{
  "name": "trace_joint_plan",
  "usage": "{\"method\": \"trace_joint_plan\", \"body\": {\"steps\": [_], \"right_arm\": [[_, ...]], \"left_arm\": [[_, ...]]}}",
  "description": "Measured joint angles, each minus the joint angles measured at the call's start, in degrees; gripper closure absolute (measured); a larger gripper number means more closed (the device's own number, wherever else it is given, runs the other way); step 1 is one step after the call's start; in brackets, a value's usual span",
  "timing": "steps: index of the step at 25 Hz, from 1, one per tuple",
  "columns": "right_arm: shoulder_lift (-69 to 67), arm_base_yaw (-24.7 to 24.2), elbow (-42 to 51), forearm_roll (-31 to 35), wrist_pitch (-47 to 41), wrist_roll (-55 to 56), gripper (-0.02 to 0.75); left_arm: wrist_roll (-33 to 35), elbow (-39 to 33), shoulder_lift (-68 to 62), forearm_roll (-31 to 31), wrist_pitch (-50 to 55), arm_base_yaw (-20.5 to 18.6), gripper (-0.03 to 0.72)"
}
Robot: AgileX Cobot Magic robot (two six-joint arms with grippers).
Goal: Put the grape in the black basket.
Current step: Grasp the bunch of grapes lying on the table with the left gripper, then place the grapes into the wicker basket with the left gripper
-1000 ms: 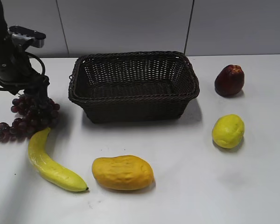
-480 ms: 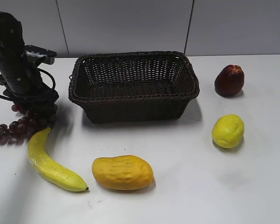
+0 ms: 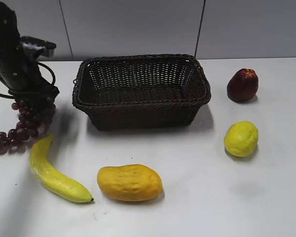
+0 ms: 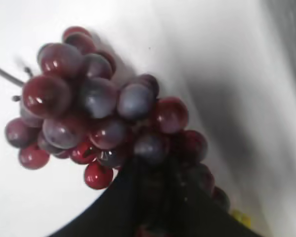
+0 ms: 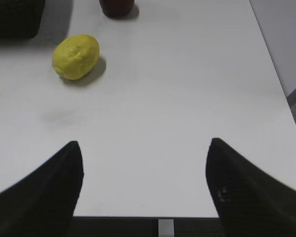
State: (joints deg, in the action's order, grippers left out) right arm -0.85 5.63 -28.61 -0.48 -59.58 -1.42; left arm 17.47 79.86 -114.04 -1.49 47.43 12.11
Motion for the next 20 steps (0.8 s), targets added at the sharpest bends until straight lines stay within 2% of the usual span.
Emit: {"method": "trace_joint_plan", "body": {"steps": [10,14,20], "right_arm": [[0.0,0.0,0.0,0.0,0.0,0.0,0.15],[0.0,0.0,0.0,0.0,0.0,0.0,0.15],[0.0,0.0,0.0,0.0,0.0,0.0,0.15]], "left_arm": [[0.0,0.0,14.7,9.15,1.05,0.0,0.578],[0.0,-0.05,19.69,10.21,0.85,0.0,0.58],[0.0,0.69,25.0,13.75,-2.73,2.15,0.583]]}}
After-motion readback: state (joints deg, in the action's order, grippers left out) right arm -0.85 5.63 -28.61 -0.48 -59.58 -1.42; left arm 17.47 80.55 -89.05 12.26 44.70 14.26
